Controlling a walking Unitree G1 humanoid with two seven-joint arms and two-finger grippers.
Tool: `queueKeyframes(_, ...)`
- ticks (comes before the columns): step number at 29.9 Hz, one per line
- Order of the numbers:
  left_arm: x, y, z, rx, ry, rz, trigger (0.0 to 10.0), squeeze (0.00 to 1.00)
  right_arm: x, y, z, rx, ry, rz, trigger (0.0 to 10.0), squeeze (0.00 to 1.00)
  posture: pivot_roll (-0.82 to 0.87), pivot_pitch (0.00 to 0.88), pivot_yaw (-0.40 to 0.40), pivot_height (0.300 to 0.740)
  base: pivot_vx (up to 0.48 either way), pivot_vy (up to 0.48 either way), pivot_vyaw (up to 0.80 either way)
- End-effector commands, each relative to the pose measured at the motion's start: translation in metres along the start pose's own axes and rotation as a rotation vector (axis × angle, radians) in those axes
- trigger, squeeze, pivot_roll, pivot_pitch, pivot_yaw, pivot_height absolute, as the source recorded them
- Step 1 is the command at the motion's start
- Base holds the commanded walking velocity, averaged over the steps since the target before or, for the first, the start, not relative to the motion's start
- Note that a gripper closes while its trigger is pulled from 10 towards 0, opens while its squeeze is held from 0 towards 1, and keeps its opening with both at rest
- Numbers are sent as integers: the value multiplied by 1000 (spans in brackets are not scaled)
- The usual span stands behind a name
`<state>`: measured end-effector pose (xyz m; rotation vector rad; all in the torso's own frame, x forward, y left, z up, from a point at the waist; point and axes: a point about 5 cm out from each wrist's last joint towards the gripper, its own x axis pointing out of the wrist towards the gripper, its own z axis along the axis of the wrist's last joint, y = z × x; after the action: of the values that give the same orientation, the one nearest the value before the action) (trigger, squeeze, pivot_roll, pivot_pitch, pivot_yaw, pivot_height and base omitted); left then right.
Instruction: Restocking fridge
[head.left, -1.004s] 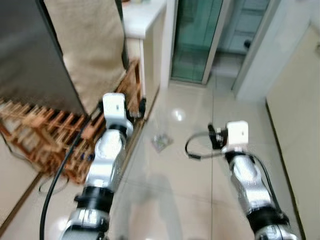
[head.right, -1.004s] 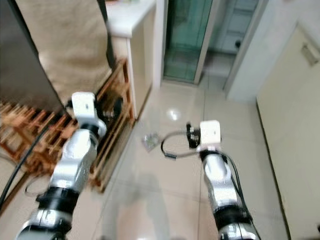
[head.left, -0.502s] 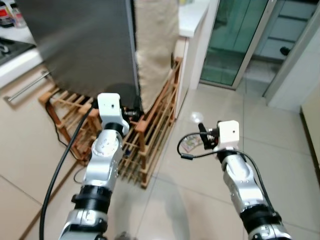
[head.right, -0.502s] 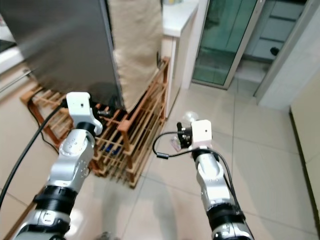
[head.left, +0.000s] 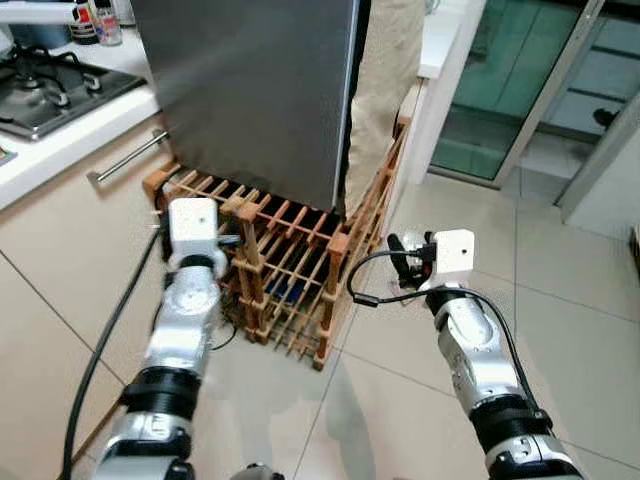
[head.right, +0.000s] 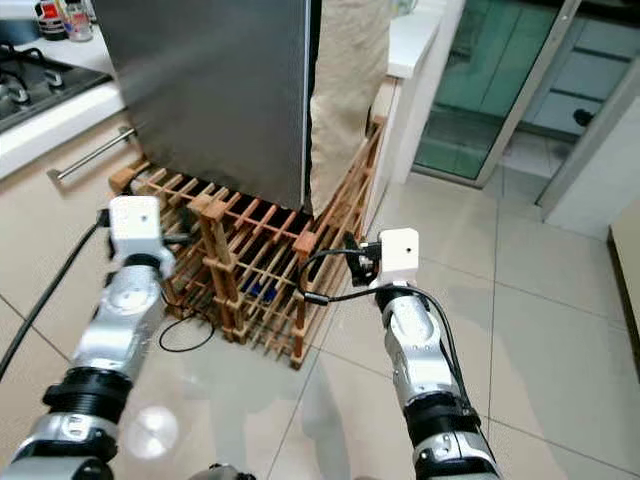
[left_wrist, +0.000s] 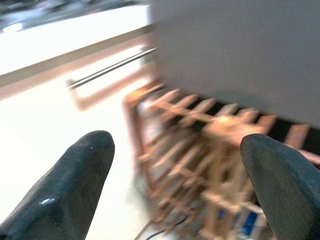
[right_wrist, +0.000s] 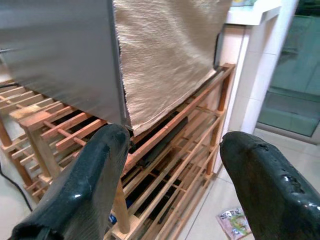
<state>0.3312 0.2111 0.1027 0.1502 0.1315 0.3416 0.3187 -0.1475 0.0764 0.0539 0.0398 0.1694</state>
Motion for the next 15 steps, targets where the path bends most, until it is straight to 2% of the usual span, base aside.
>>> queueKeyframes(1, 0, 6, -6, 30, 29, 40, 10000, 0, 1, -7, 1, 16, 2, -22, 10000, 0, -81, 0, -12, 740, 0, 0, 0)
queueKeyframes(5, -2, 10, -4, 1, 12, 29, 10000, 0, 3, -12, 3, 24, -5, -36, 10000, 0, -73, 0, -12, 740, 0, 0, 0)
queueKeyframes(8, -3, 5, 0, -2, -3, 30, 10000, 0, 5, -13, 6, -11, -12, -58, 10000, 0, -73, 0, -12, 740, 0, -440, 0)
queueKeyframes(11, -3, 2, 1, -8, -5, 34, 10000, 0, 6, -10, 6, -2, -13, -43, 10000, 0, -73, 0, -14, 740, 0, -469, 0)
queueKeyframes(15, -3, 1, 2, -17, -12, 39, 10000, 0, 5, -8, 5, 24, -14, -23, 10000, 12, -75, 0, -13, 740, 0, -472, 450)
